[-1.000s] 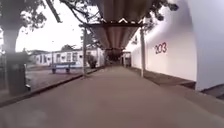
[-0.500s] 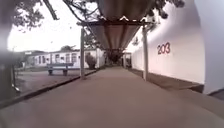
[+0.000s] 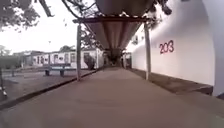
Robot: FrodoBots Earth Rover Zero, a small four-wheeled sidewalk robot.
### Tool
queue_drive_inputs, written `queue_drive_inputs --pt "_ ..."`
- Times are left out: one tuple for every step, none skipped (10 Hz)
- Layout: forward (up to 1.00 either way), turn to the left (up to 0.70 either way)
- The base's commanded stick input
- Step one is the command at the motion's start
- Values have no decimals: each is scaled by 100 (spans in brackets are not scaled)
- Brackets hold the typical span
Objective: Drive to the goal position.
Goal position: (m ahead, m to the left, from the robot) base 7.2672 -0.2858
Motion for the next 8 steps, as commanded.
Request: queue_drive_inputs --pt "85 -2" --pt "85 0" --pt "85 0" --pt "85 0" --pt "85 0" --pt "85 0" --pt "85 0" --pt "85 0"
